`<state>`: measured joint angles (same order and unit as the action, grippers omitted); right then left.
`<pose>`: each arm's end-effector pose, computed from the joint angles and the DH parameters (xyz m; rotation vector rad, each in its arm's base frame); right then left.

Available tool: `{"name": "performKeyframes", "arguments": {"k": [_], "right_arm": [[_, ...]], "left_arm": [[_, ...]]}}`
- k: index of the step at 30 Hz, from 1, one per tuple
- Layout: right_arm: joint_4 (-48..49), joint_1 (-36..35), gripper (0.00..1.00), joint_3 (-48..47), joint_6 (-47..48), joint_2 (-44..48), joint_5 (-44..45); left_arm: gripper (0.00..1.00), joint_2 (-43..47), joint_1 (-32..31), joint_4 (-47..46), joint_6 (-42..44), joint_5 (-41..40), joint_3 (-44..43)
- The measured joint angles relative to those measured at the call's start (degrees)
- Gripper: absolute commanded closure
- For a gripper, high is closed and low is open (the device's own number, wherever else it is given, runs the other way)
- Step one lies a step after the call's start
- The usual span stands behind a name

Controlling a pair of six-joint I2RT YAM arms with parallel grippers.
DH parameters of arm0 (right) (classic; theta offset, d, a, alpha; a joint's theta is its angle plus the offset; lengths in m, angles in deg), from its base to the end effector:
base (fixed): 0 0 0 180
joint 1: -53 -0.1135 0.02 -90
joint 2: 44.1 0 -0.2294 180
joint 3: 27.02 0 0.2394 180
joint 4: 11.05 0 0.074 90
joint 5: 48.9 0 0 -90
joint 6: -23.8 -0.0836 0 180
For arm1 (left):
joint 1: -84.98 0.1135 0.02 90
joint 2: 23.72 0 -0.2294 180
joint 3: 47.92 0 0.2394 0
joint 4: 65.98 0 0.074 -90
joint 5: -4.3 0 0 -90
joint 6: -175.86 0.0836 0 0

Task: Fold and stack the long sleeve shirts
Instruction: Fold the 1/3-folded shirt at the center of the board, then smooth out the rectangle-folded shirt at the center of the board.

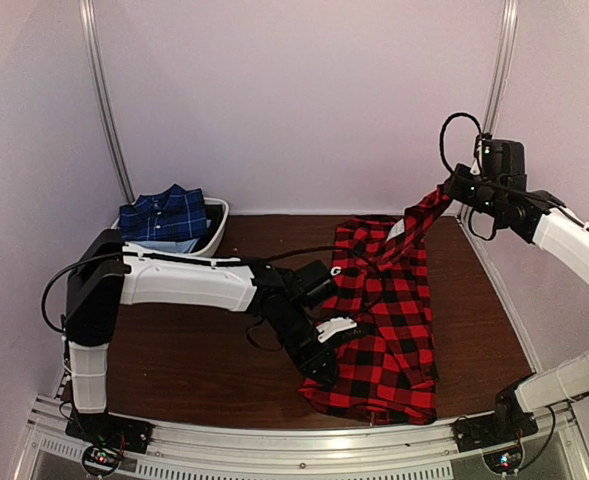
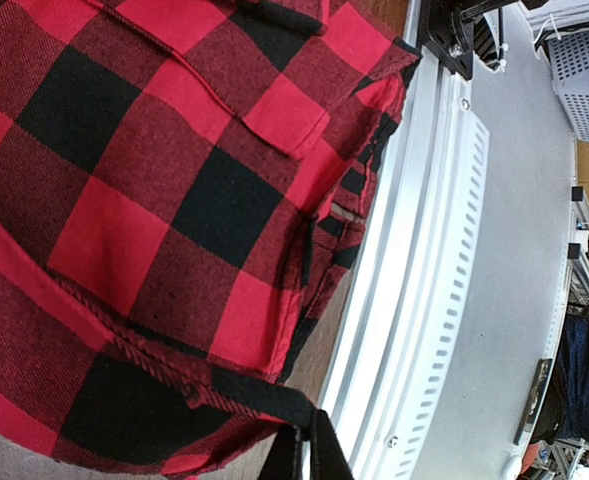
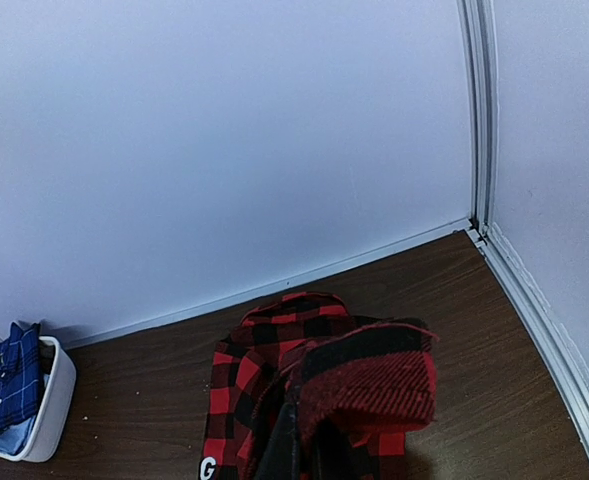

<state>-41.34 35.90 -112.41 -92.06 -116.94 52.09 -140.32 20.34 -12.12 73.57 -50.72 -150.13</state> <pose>0.3245 0.0832 0.3372 0.2757 1.8680 0.3349 0.1312 -0.3887 0.1268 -1.4195 -2.4948 1.0493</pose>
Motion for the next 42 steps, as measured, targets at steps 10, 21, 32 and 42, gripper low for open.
{"name": "performKeyframes", "arguments": {"k": [10,21,32,42], "right_arm": [[-1.01,-2.19,1.0,3.54,-1.51,2.6,1.51],[-1.51,-2.49,1.0,6.21,-1.55,3.52,3.08],[-3.45,-2.47,0.98,7.52,-1.25,5.4,5.88],[-5.31,-0.96,0.98,7.26,0.04,5.77,8.41]], "left_arm": [[0.87,-1.86,-0.24,0.0,0.98,1.46,-0.09],[0.52,-3.93,-0.39,0.59,1.42,3.17,-3.61],[0.6,-1.09,4.0,-3.72,-2.75,5.07,-2.8],[0.61,0.44,10.95,-8.26,-7.8,2.99,6.88]]}}
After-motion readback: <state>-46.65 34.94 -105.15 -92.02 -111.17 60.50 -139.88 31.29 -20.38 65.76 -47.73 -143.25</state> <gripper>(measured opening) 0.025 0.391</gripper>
